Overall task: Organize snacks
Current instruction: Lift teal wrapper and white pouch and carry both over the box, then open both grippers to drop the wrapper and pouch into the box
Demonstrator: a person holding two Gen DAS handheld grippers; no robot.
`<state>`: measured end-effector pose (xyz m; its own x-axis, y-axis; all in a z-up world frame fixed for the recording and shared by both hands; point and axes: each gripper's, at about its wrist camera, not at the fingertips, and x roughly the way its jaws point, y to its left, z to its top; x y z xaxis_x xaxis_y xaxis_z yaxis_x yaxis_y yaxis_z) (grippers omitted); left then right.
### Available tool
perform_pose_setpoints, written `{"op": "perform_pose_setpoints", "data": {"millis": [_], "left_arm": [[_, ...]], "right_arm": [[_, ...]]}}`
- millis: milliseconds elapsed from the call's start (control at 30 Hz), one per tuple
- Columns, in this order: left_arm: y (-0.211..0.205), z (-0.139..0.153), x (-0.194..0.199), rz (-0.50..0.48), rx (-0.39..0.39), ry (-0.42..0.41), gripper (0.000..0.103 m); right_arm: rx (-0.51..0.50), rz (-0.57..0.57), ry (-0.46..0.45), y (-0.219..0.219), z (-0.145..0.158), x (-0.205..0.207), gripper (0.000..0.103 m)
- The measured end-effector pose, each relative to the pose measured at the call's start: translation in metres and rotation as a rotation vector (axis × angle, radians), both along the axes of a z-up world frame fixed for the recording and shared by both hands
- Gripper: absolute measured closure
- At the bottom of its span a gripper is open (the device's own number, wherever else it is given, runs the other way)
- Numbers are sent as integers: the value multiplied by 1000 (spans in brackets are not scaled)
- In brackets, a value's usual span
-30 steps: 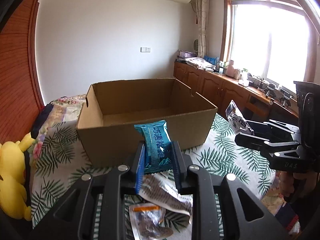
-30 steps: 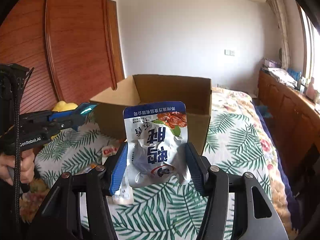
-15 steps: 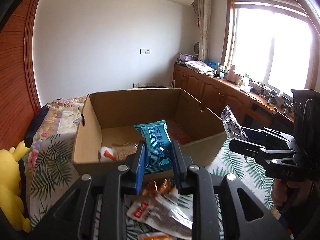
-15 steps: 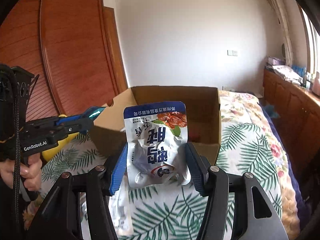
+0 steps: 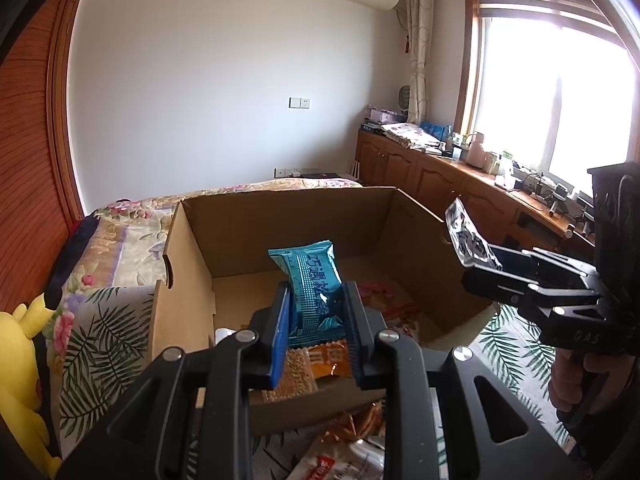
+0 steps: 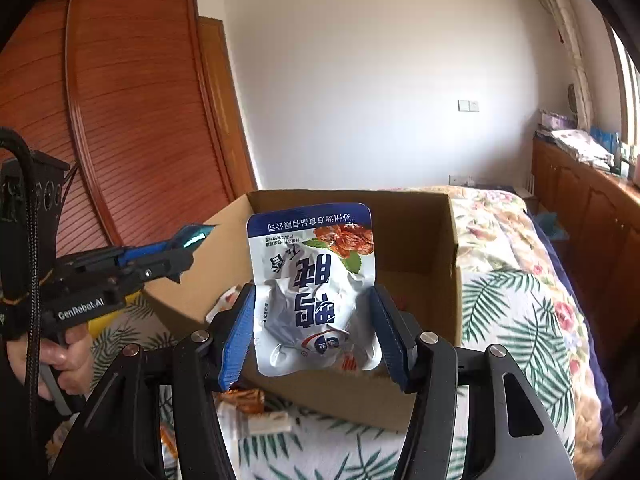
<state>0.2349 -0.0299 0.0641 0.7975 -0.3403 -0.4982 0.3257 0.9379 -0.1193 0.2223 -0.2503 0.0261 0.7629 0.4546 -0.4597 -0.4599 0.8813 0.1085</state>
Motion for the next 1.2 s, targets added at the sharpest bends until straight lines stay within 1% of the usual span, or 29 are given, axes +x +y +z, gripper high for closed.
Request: {"op": "perform_pose_setpoints", "data": {"millis": [133, 367, 500, 600, 700, 767, 833, 967, 1067, 1200], "left_arm": [[1, -8, 12, 4, -5, 14, 80], [-1, -18, 26, 13, 10, 38, 79], [1, -20, 27, 26, 2, 42, 78], [0, -21, 27, 37, -3, 49, 77], [1, -21, 28, 38, -7, 54, 70], [0, -22, 26, 35, -5, 55, 65], [-1, -22, 25, 36, 0, 56, 64], [0, -19, 17, 39, 4, 56, 63], [0, -14, 7, 40, 12, 44, 63], [2, -6, -12, 40, 36, 18, 63]], "right_arm": [[-21, 3, -8, 9, 0, 11, 45], [-48, -7, 15, 21, -10, 34, 45], [-69, -18, 32, 27, -15, 38, 45], [-84, -33, 41, 28, -17, 39, 44], [-100, -43, 47, 27, -22, 43, 44], [-109, -43, 43, 27, -24, 44, 43], [-112, -43, 44, 27, -25, 44, 41], [-119, -47, 37, 31, -26, 42, 33], [-132, -63, 23, 30, -23, 36, 33], [-115, -68, 12, 24, -17, 16, 33]]}}
